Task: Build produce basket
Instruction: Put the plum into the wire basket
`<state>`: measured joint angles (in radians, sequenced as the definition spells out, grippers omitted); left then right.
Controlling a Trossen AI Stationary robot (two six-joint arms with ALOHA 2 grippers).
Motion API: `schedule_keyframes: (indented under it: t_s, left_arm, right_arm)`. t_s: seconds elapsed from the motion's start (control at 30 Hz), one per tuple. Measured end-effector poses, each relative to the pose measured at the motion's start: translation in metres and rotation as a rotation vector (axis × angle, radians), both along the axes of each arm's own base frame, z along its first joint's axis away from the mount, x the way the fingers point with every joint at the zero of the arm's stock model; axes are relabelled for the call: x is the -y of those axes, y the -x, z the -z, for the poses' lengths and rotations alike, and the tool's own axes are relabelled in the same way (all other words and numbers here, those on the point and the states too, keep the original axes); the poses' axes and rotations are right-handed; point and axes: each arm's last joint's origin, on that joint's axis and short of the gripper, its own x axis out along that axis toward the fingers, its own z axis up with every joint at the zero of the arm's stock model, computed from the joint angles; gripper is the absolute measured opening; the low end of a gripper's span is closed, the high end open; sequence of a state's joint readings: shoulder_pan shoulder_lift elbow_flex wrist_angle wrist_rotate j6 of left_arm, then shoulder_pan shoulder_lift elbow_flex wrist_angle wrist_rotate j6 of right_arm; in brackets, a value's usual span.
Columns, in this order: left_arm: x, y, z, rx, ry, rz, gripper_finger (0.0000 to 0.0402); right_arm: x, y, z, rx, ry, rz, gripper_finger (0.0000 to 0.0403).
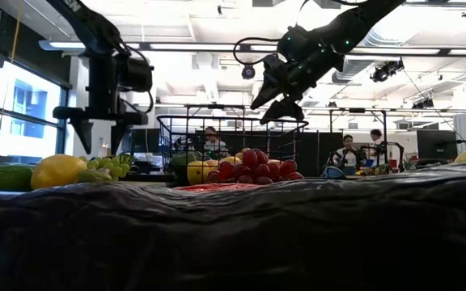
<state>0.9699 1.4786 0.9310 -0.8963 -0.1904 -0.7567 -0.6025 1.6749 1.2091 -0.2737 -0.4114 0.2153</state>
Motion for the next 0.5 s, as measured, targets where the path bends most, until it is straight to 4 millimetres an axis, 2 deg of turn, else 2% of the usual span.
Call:
schedule_keyframes:
  t_s: [0.5]
  left_arm:
    - [-0.007, -0.004, 0.02, -0.063, 0.057, 0.0, 0.0251]
  right_arm:
    - [0.0, 0.0, 0.0, 0.0, -0.003, 0.003, 0.025]
